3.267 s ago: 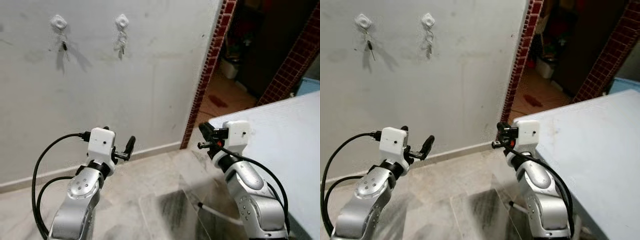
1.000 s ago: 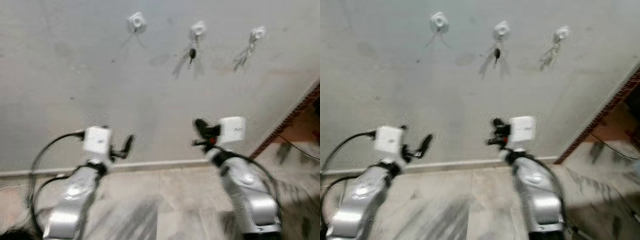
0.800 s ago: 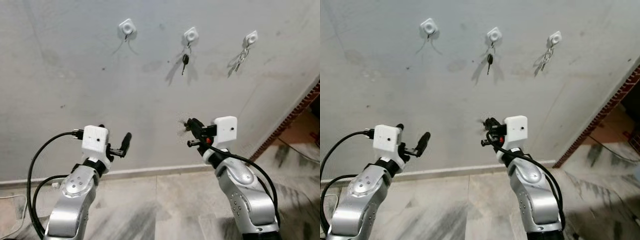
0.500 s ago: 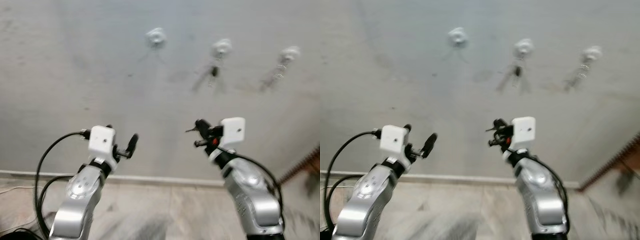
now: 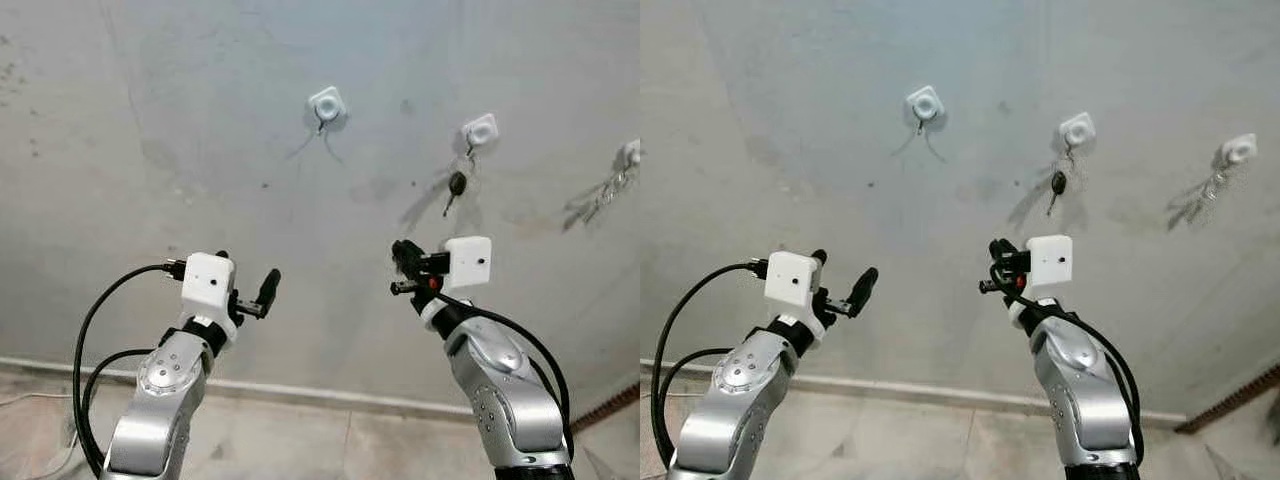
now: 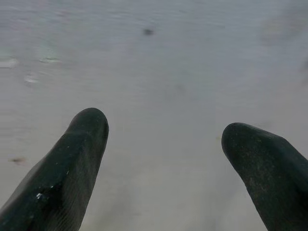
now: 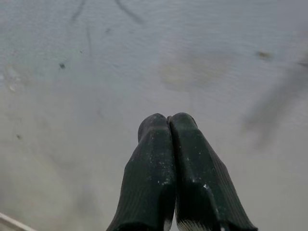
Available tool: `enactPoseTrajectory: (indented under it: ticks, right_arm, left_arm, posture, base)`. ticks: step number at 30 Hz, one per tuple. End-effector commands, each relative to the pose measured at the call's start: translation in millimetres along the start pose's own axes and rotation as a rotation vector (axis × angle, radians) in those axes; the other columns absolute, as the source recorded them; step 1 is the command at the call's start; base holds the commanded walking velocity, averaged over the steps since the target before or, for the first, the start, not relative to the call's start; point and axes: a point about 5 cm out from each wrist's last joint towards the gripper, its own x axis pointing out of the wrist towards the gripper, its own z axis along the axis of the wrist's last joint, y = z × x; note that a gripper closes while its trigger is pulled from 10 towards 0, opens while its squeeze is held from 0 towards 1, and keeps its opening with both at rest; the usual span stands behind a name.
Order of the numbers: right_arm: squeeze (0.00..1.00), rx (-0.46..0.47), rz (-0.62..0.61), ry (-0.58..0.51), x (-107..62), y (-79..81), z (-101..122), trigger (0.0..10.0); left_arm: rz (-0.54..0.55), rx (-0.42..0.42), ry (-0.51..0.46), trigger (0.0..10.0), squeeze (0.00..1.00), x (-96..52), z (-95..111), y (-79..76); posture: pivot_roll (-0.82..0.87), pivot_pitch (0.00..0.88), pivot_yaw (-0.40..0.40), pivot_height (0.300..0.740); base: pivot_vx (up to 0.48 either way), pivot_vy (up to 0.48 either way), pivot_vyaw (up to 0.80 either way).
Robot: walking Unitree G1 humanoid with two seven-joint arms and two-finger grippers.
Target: Hang keys on a hook
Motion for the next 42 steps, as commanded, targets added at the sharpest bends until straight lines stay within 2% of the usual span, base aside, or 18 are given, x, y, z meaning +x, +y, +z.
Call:
enactPoseTrajectory:
  ticks: [1, 9, 12, 14, 18, 20, 25, 27, 33, 35, 42]
  right_arm:
    - [0.0, -0.003, 0.02, -0.019, 3.0, 4.1, 4.9, 10.0]
    - [0.0, -0.008, 0.027, -0.016, 3.0, 3.8, 4.6, 10.0]
    - [0.0, -0.014, 0.054, -0.01, 4.8, 6.1, 4.1, 10.0]
    - [0.0, -0.03, 0.126, 0.001, 6.4, 14.3, 3.3, 10.0]
    - [0.0, -0.031, 0.17, 0.008, 7.4, 19.7, 2.4, 10.0]
    - [0.0, -0.041, 0.216, 0.011, 8.3, 26.7, 1.3, 10.0]
    - [0.0, 0.004, 0.247, -0.019, 12.8, 38.2, 3.9, 10.0]
    - [0.0, 0.033, 0.276, -0.04, 17.2, 47.6, 7.0, 10.0]
    - [0.0, 0.045, 0.33, -0.068, 25.9, 60.2, 14.1, 10.0]
    - [0.0, 0.08, 0.371, -0.111, 34.0, 69.1, 24.8, 10.0]
    - [0.0, 0.114, 0.402, -0.183, 50.5, 77.8, 44.9, 10.0]
  left_arm:
    - [-0.001, 0.0, 0.001, 10.0, 0.0, 1.1, 1.0, 2.0]
    - [0.0, 0.037, -0.015, 10.0, 0.0, 0.0, 1.5, 1.3]
    - [0.005, 0.074, -0.025, 10.0, 0.0, -4.2, -0.4, 3.2]
    - [0.023, 0.111, -0.022, 10.0, 0.0, -11.4, -3.8, 7.6]
    - [0.023, 0.13, -0.026, 10.0, 0.0, -14.5, -3.4, 8.9]
    - [0.011, 0.166, -0.035, 10.0, 0.0, -17.2, -1.4, 8.7]
    - [-0.006, 0.182, -0.059, 10.0, 0.0, -17.2, 5.7, 6.8]
    - [-0.006, 0.181, -0.067, 10.0, 0.0, -17.1, 8.5, 6.2]
    - [-0.021, 0.188, -0.089, 10.0, 0.0, -18.1, 14.7, 4.3]
    - [-0.05, 0.212, -0.115, 10.0, 0.0, -21.3, 22.3, 3.1]
    - [-0.043, 0.231, -0.114, 10.0, 0.0, -24.6, 24.9, 6.3]
  posture:
    - [0.18, 0.0, -0.098, 0.74]
    - [0.19, 0.0, -0.102, 0.74]
    - [0.19, 0.0, -0.104, 0.74]
    - [0.2, 0.0, -0.104, 0.74]
    - [0.21, 0.0, -0.102, 0.74]
    - [0.21, 0.0, -0.101, 0.74]
    - [0.23, 0.005, -0.099, 0.74]
    - [0.24, 0.007, -0.097, 0.74]
    - [0.26, 0.021, -0.095, 0.74]
    - [0.28, 0.029, -0.093, 0.74]
    - [0.29, 0.038, -0.093, 0.74]
  base:
    - [0.0, 0.0, 0.0]
    - [0.0, 0.0, 0.0]
    - [0.0, 0.0, 0.0]
    - [0.0, 0.0, 0.0]
    - [0.0, 0.0, 0.0]
    - [0.0, 0.0, 0.0]
    - [0.0, 0.0, 0.0]
    - [0.0, 0.0, 0.0]
    - [0.0, 0.0, 0.0]
    - [0.0, 0.0, 0.0]
    - [0.0, 0.0, 0.0]
